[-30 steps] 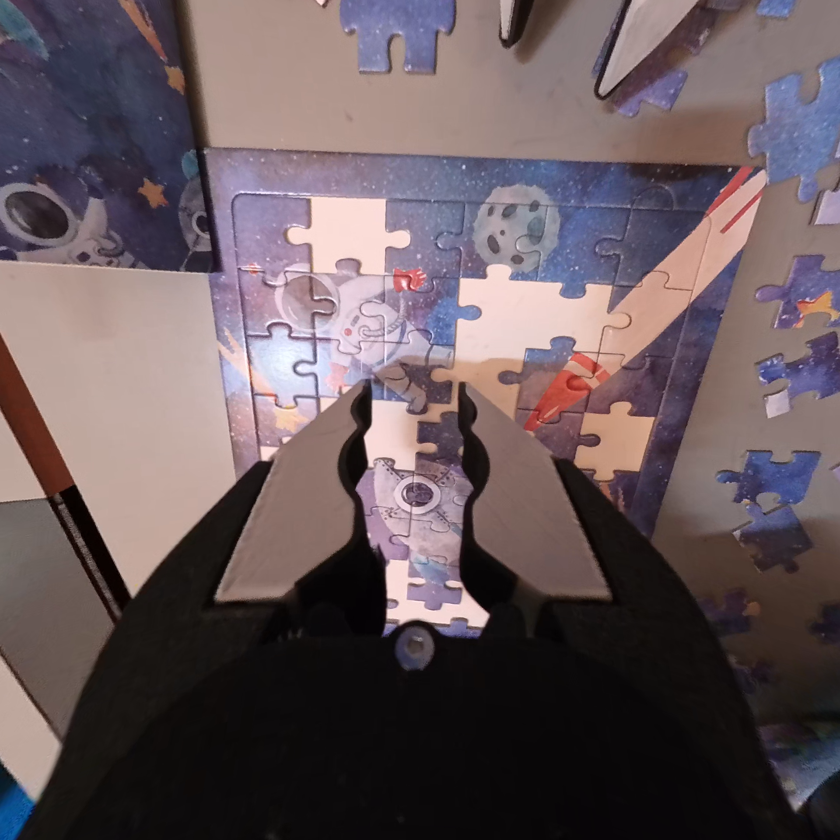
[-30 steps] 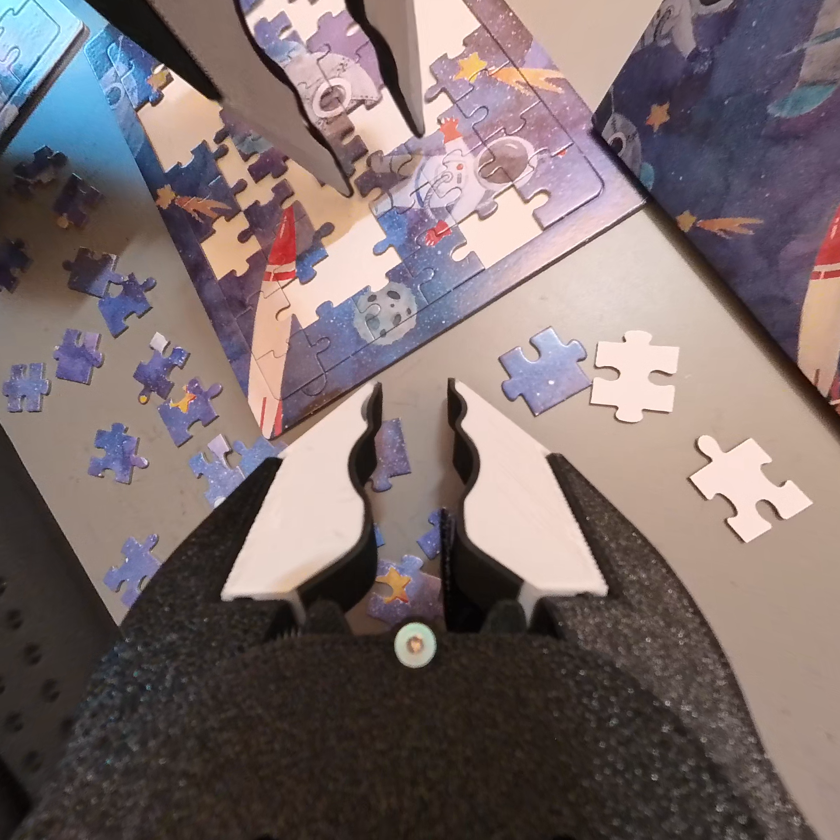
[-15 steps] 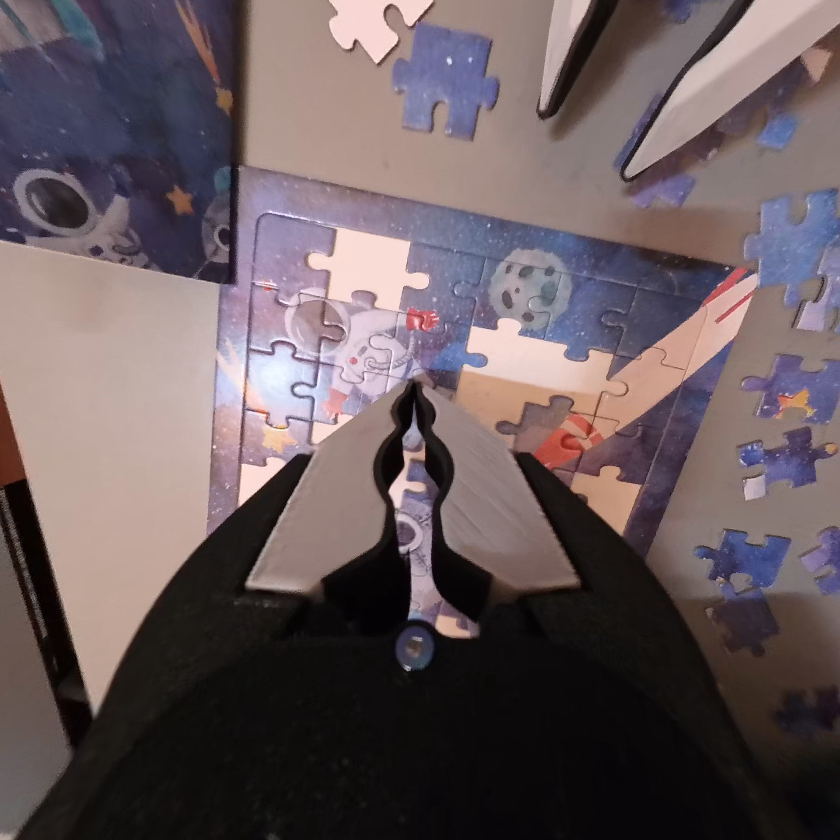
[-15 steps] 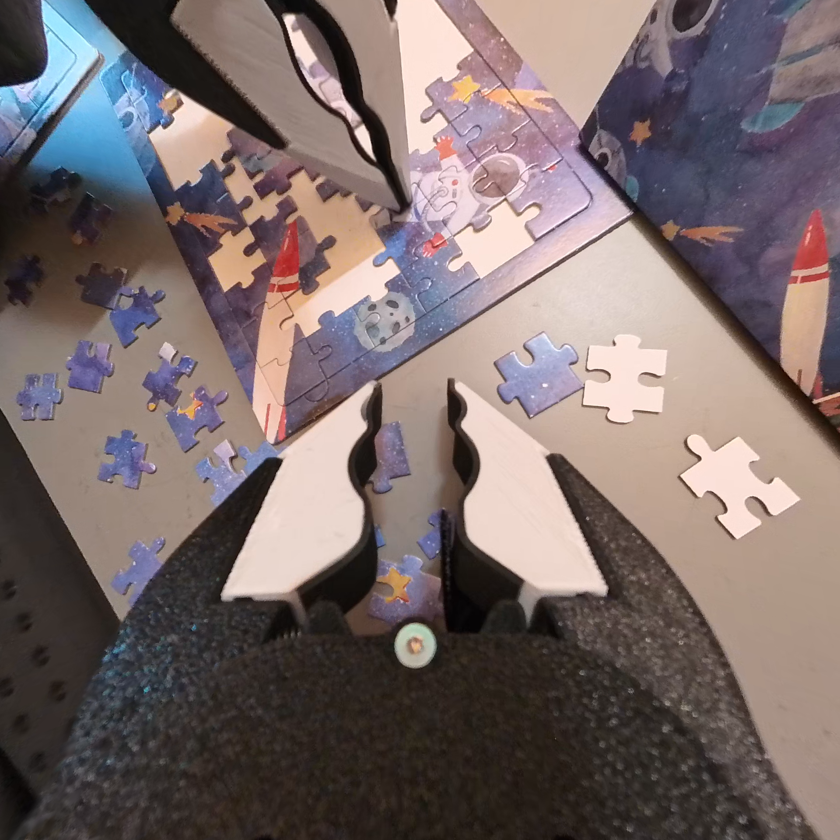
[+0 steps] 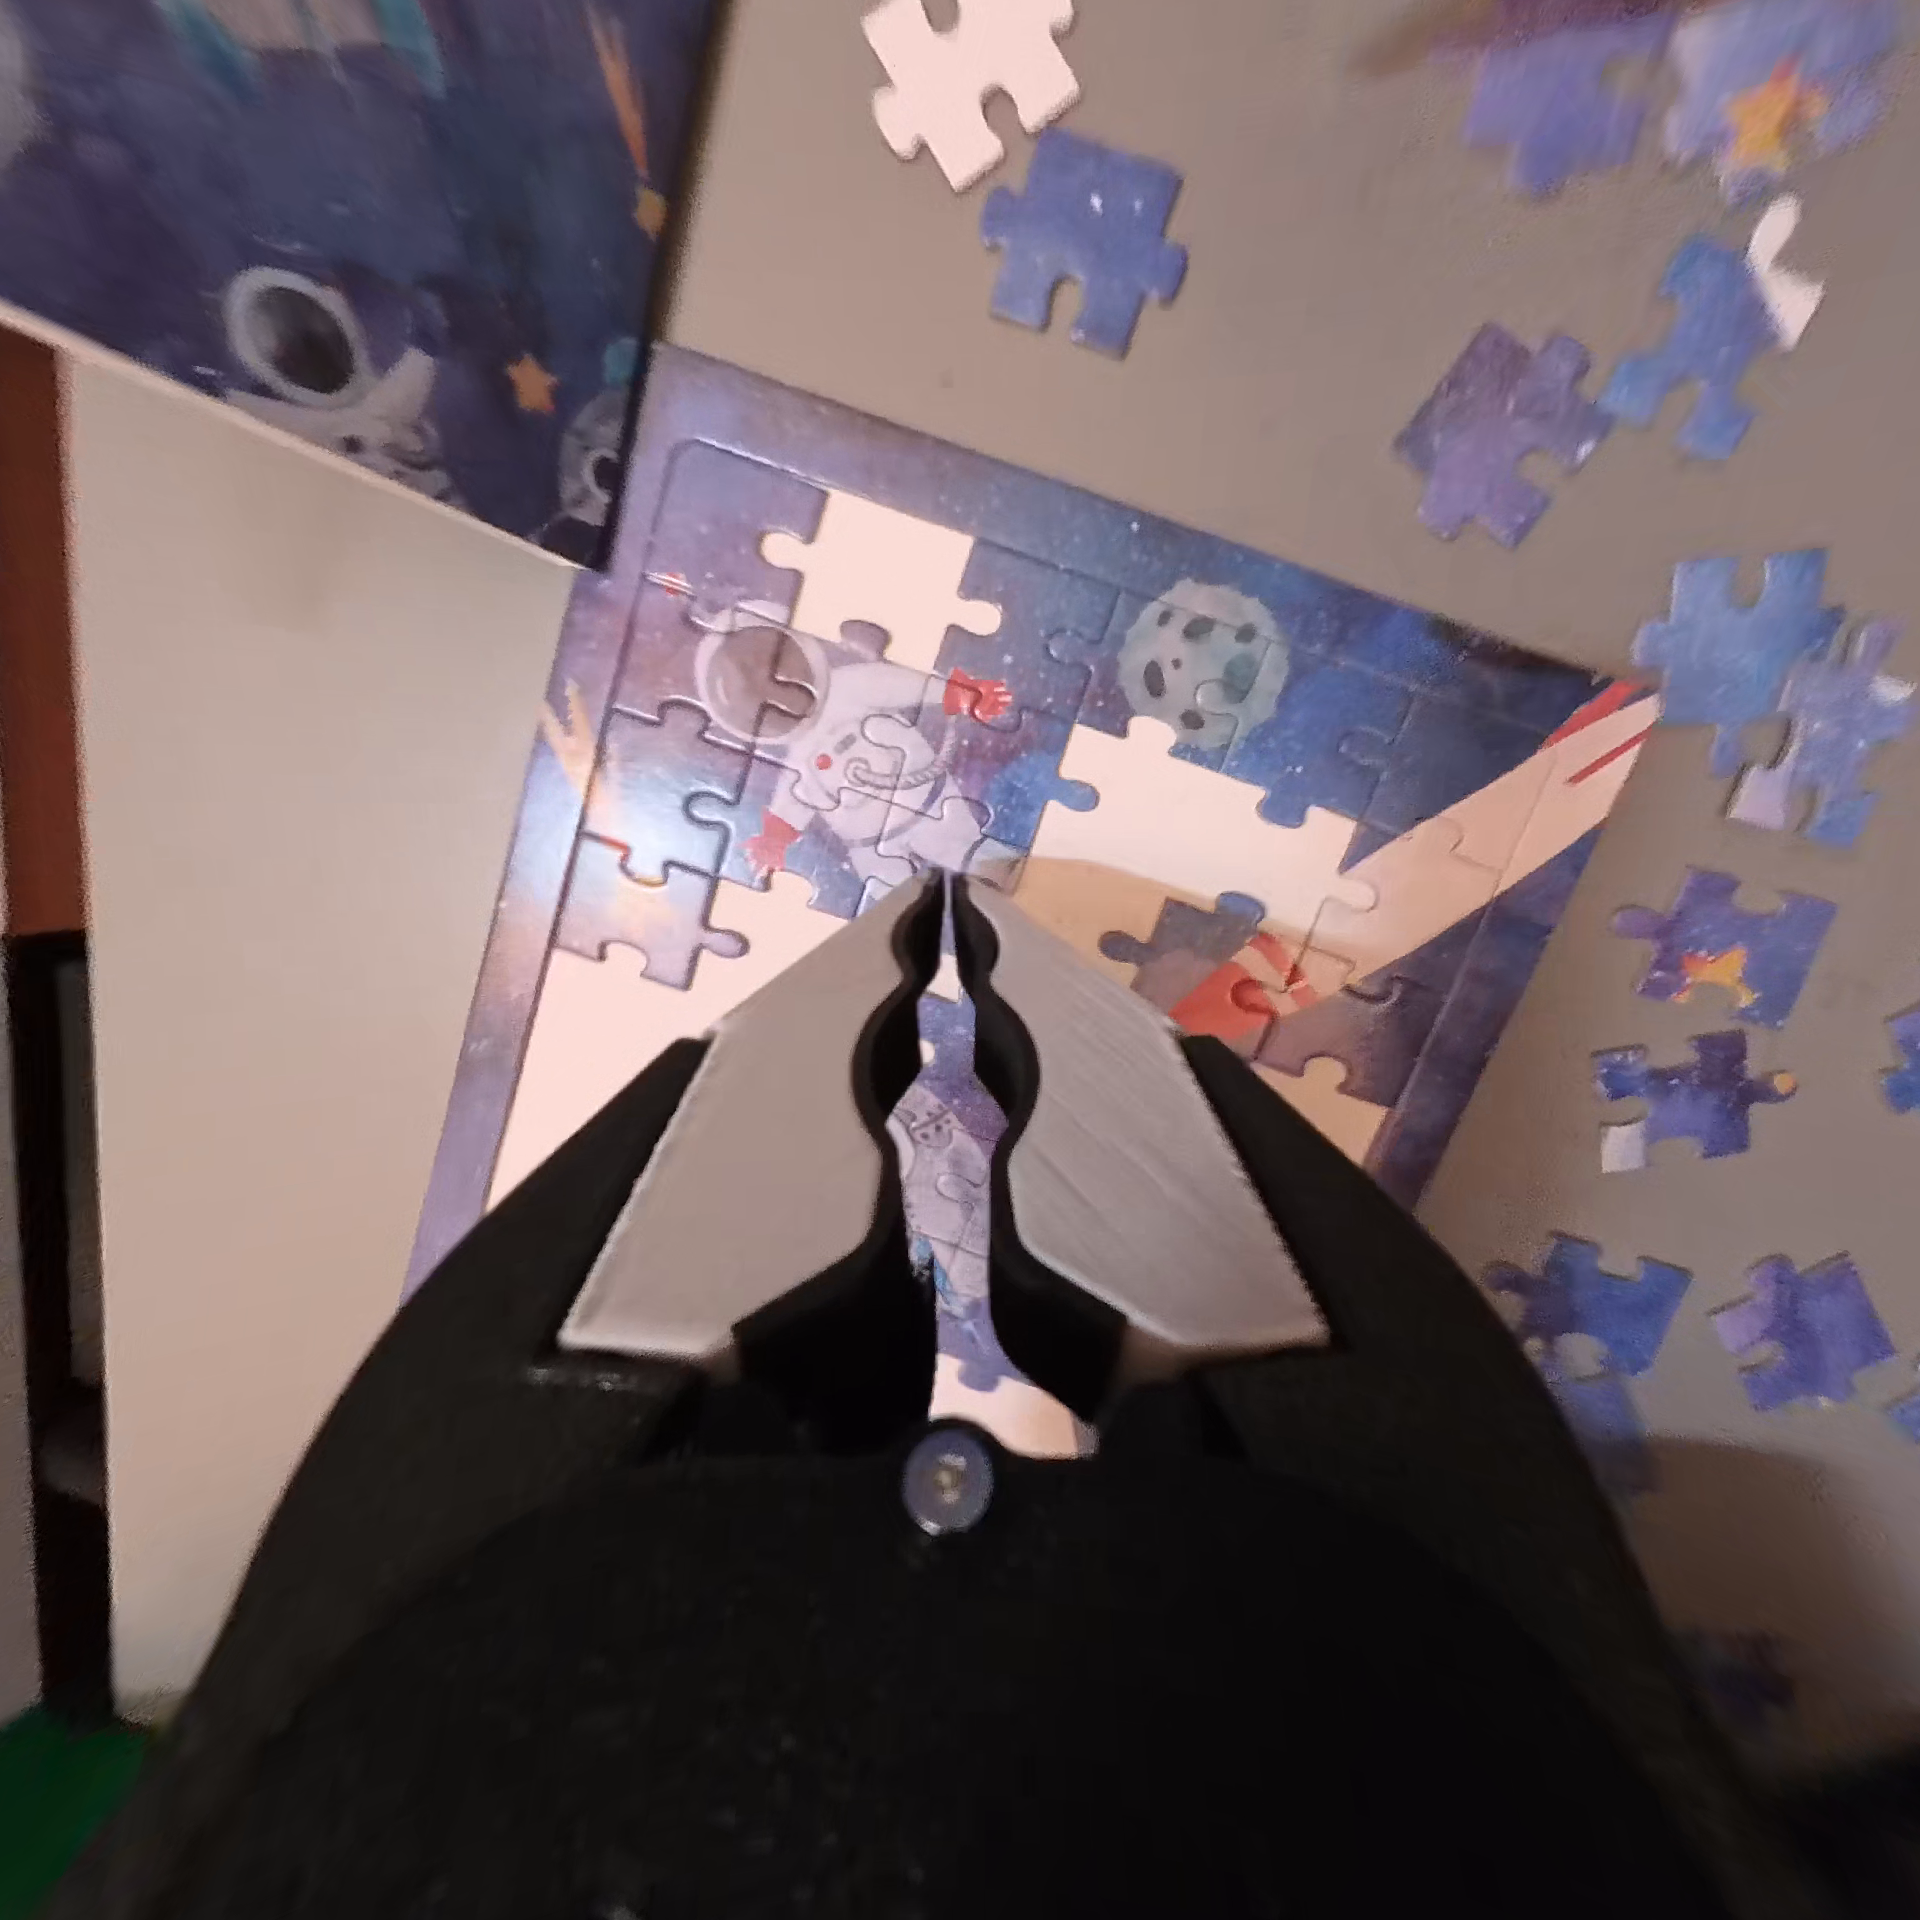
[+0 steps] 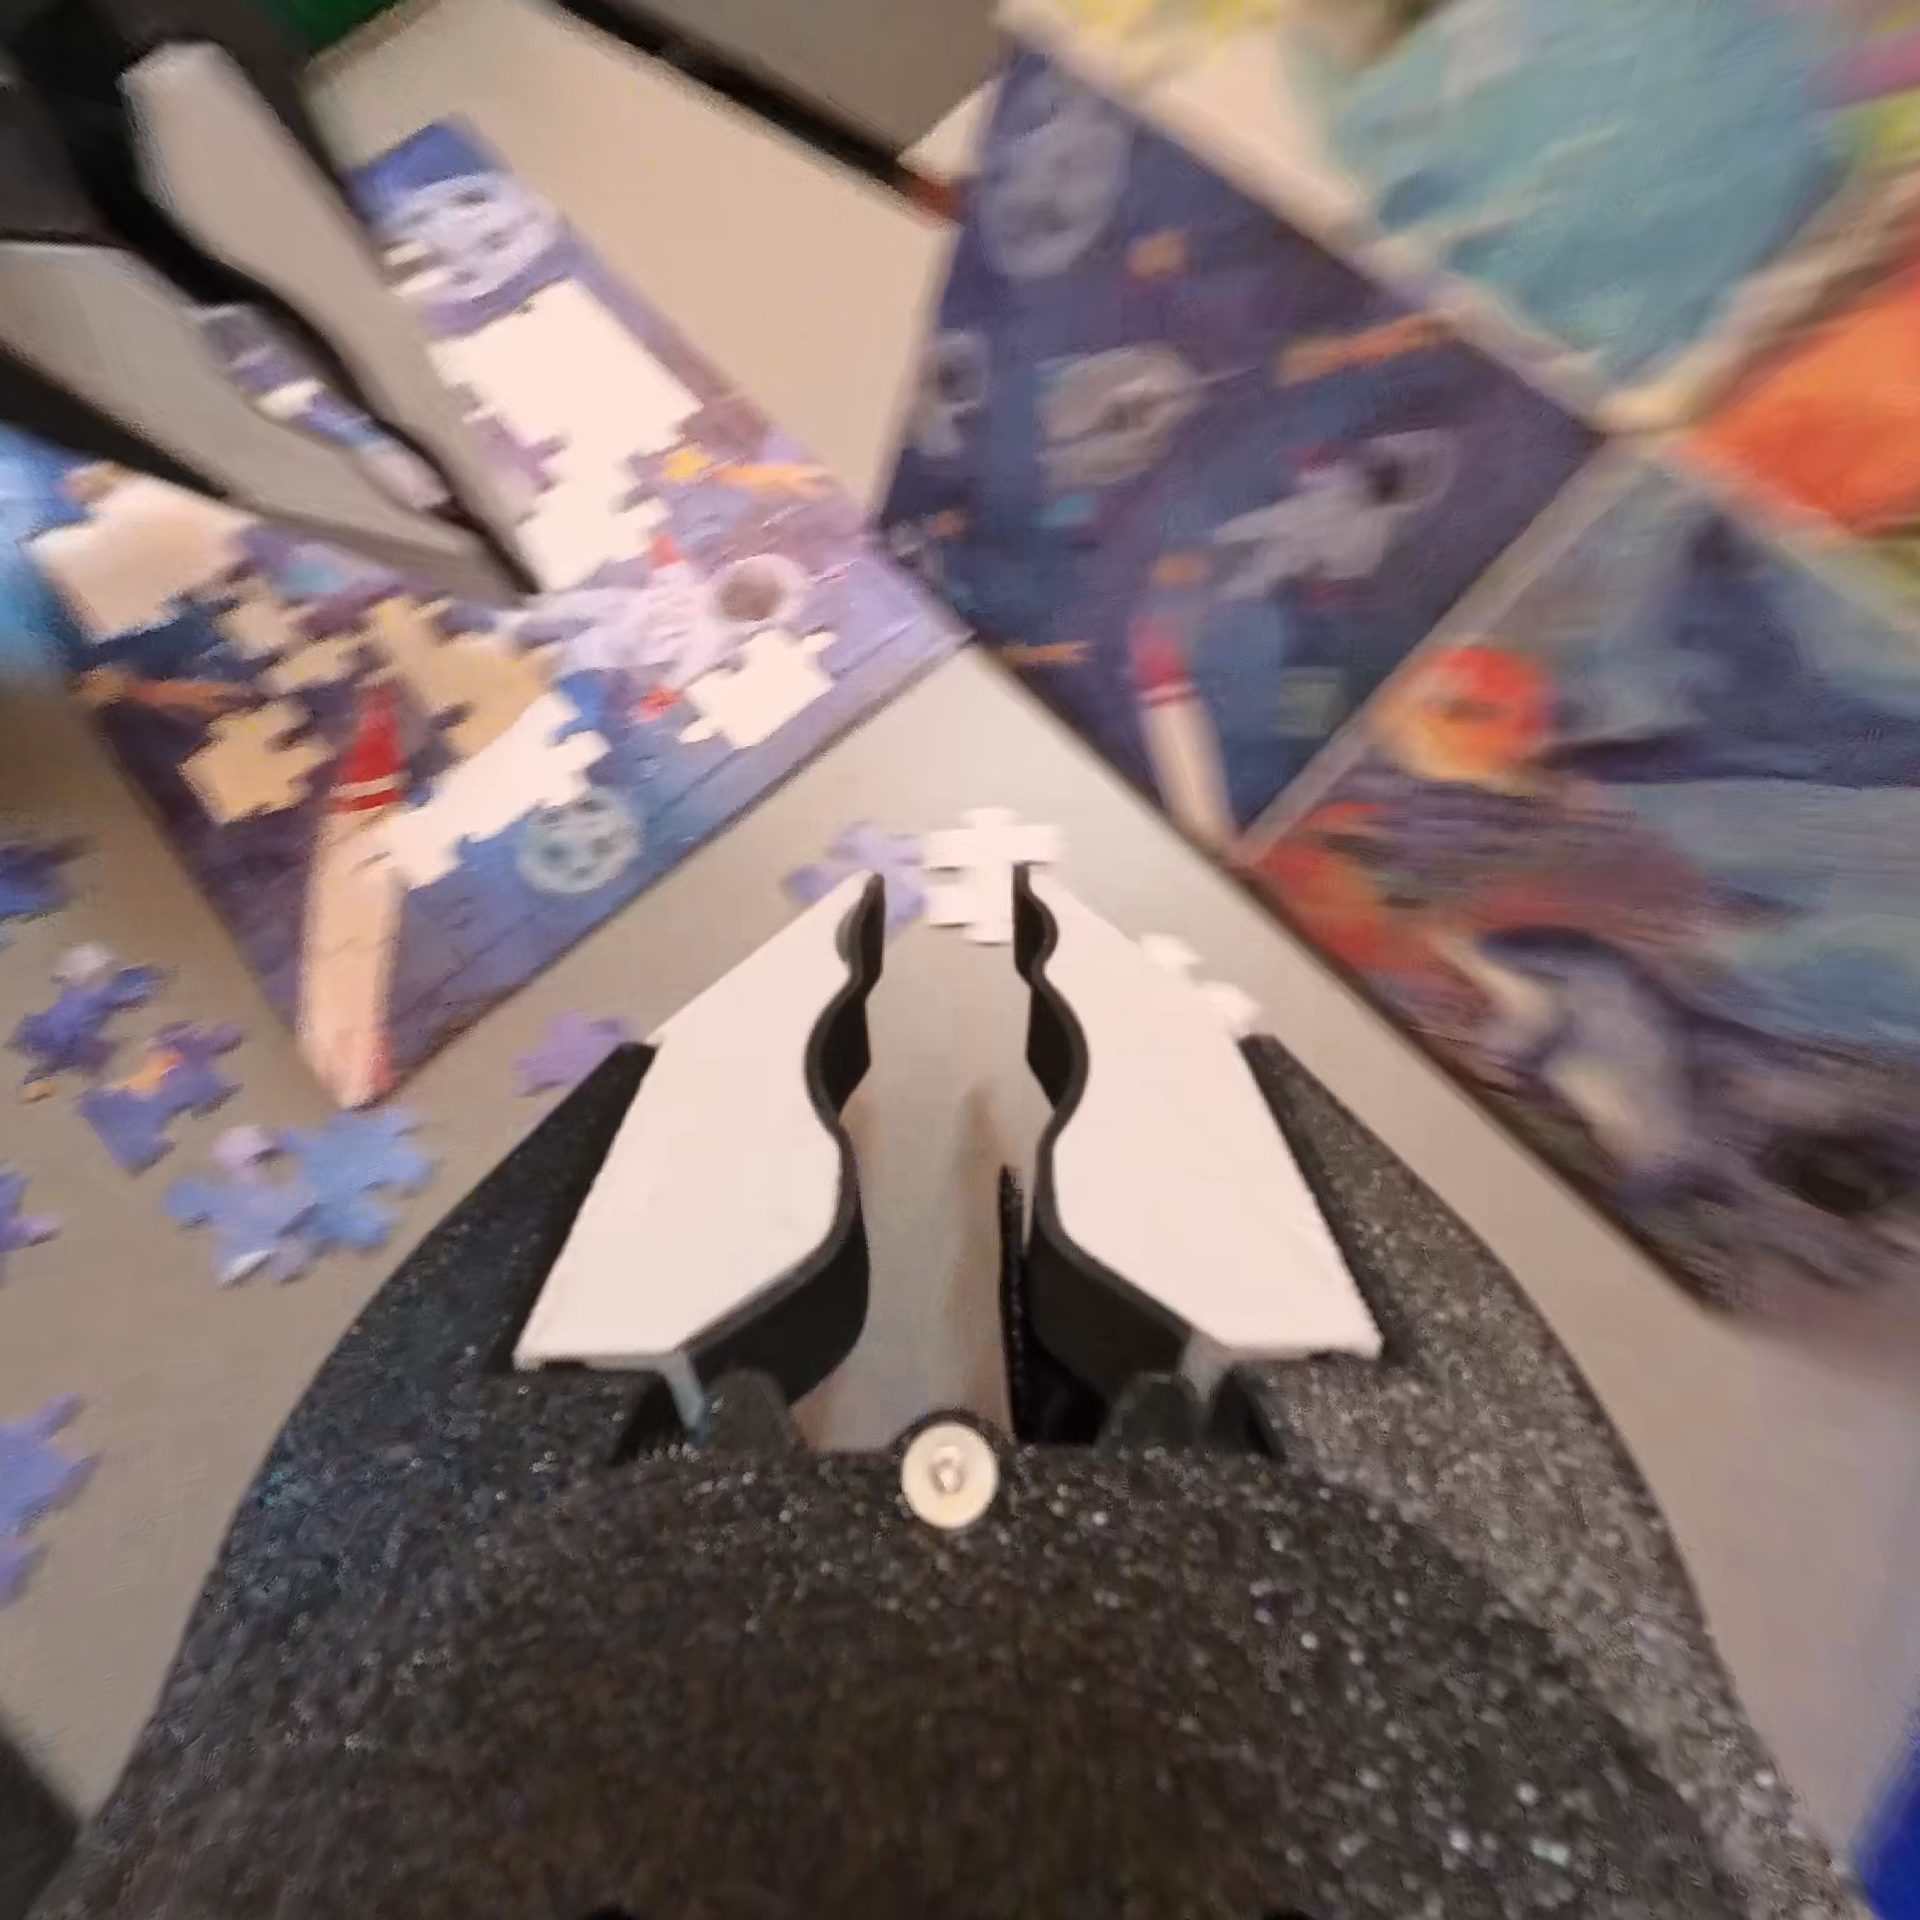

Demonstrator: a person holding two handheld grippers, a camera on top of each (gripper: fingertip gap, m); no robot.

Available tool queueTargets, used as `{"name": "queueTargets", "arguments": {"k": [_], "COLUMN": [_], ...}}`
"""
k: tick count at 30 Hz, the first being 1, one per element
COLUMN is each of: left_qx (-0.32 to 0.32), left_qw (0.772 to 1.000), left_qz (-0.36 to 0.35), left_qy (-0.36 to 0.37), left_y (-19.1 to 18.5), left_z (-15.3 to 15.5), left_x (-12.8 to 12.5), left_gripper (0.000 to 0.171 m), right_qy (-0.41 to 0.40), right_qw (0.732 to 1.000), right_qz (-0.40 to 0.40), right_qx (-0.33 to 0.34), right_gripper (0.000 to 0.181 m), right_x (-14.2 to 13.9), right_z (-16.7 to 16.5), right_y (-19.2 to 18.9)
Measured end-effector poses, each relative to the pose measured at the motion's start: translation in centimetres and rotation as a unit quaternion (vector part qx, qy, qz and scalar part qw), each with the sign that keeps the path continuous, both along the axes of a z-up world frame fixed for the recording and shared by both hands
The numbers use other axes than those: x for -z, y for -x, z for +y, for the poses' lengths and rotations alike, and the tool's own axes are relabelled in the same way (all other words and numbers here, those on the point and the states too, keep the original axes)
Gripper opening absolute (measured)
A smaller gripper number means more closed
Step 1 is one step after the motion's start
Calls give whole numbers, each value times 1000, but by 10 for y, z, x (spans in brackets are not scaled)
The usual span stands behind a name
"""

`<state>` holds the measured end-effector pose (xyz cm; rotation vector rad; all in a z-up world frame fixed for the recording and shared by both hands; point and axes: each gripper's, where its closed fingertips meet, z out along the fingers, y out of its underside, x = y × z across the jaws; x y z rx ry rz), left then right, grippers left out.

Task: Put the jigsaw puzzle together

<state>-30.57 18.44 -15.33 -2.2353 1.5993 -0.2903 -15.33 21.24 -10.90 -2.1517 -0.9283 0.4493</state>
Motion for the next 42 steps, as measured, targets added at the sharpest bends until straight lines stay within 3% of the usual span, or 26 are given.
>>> {"name": "queueTargets", "arguments": {"k": [3, 7, 9, 13, 17, 20, 22, 27, 29, 31, 32, 33, 34, 36, 38, 42], "left_qx": [-48, -86, -98, -130, -165, -172, -172, -182, -196, -211, -217, -222, -224, -219, -206, -178], "left_qw": [998, 994, 990, 981, 972, 963, 957, 953, 946, 936, 928, 919, 909, 888, 874, 873], "left_qz": [-21, -45, -81, -134, -164, -206, -233, -239, -251, -277, -296, -319, -344, -394, -421, -403], "left_qy": [-15, -58, -57, -45, -42, -30, -22, -46, -53, -58, -61, -65, -72, -91, -123, -207], "left_y": [-1, -1, -6, -7, 0, -2, -4, 8, 9, 6, 3, -2, -7, -19, -30, -47], "left_z": [-12, -49, -76, -122, -145, -154, -158, -151, -145, -137, -133, -129, -125, -119, -114, -105], "left_x": [-24, -51, -58, -58, -51, -56, -62, -68, -73, -82, -89, -97, -107, -131, -151, -176], "left_gripper": [15, 22, 22, 22, 22, 22, 22, 22, 22, 23, 23, 25, 27, 32, 36, 48], "right_qy": [-38, 46, 48, 58, 45, 55, 49, 75, 102, 126, 145, 172, 201, 268, 314, 395], "right_qw": [998, 998, 998, 996, 993, 994, 995, 994, 993, 981, 962, 927, 875, 740, 634, 512], "right_qz": [16, 12, -7, -48, -86, -67, -54, -20, 26, 141, 230, 330, 431, 591, 669, 713], "right_qx": [52, 44, 37, 48, 60, 64, 70, 73, 61, 30, -2, -45, -89, -175, -229, -270], "right_gripper": [23, 35, 35, 41, 48, 52, 42, 35, 35, 35, 35, 35, 35, 34, 34, 34], "right_x": [-18, 15, 24, 45, 60, 64, 63, 62, 57, 31, 7, -24, -57, -112, -140, -152], "right_z": [19, 16, 16, 20, 27, 32, 36, 30, 23, 12, 3, -9, -21, -46, -63, -85], "right_y": [-36, -46, -47, -49, -48, -45, -47, -51, -45, -24, -8, 7, 18, 28, 36, 64]}}
